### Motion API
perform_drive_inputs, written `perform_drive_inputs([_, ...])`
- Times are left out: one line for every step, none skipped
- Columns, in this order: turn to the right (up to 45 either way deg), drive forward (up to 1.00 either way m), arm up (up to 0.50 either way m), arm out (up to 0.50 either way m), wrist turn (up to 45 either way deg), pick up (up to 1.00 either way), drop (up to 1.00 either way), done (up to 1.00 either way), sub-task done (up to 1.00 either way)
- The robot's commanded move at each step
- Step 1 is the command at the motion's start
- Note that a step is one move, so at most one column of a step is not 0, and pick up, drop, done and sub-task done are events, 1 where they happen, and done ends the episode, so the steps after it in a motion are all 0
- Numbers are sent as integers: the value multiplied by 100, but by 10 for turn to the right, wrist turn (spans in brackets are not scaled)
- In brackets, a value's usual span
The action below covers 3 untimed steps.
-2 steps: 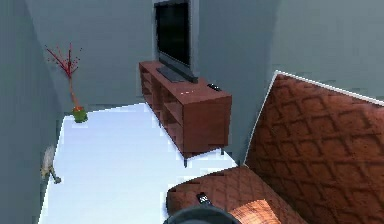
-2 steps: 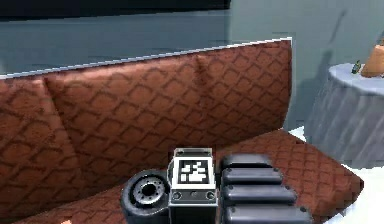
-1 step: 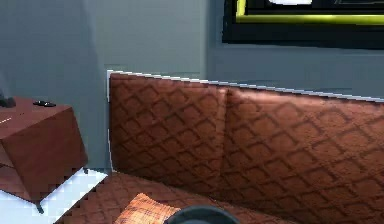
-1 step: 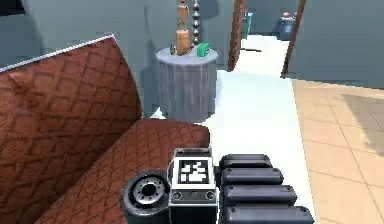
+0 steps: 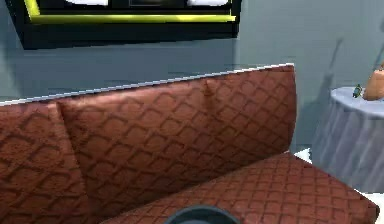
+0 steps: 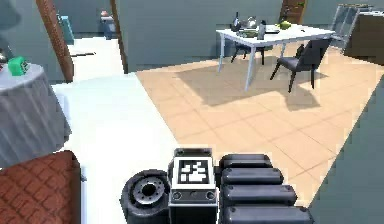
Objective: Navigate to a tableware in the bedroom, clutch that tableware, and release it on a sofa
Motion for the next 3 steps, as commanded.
perform_drive_inputs([450, 0, 0, 0, 0, 0, 0, 0, 0])
perform_drive_inputs([150, 0, 0, 0, 0, 0, 0, 0, 0])
perform_drive_inputs([-450, 0, 0, 0, 0, 0, 0, 0, 0])
